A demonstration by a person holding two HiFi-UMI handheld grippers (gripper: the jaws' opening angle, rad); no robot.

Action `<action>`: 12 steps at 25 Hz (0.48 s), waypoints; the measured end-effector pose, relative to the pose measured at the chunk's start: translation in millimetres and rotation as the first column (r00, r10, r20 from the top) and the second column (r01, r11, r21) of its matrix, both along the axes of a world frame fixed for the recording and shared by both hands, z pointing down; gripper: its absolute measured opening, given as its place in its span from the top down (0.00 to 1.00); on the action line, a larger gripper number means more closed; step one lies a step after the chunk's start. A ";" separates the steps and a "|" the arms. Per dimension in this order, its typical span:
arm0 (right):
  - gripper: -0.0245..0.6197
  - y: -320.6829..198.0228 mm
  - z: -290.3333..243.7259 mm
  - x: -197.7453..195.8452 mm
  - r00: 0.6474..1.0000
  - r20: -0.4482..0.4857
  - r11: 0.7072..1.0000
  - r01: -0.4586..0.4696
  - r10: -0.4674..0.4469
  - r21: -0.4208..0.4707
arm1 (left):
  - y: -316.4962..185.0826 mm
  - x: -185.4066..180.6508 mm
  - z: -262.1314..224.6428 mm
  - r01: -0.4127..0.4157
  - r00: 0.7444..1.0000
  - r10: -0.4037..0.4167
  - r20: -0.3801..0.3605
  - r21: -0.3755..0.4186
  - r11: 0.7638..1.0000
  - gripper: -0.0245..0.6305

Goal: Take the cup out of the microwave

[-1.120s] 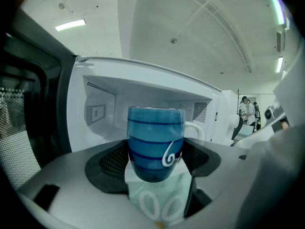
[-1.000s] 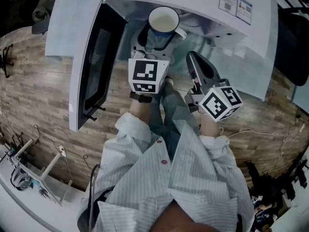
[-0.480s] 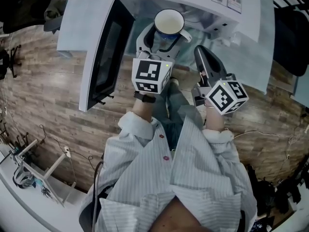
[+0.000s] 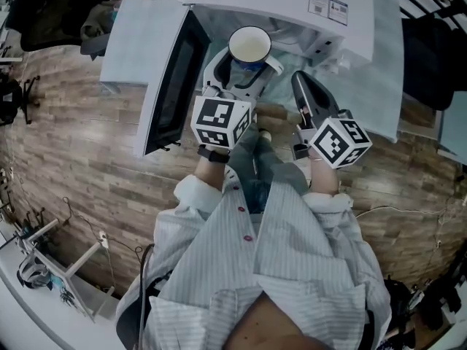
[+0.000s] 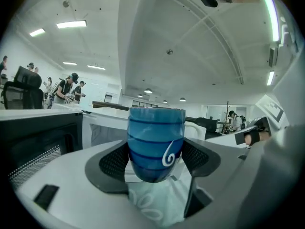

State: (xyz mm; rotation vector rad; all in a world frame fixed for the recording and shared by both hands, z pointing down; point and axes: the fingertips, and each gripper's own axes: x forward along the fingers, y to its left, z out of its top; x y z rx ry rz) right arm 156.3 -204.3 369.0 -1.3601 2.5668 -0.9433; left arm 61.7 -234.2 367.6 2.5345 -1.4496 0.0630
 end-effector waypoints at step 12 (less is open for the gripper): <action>0.91 14.4 -42.0 -4.3 0.999 -0.008 0.997 0.046 -0.046 0.058 | 28.8 2.2 -37.2 -0.014 0.999 0.014 -0.052 -0.009 1.000 0.41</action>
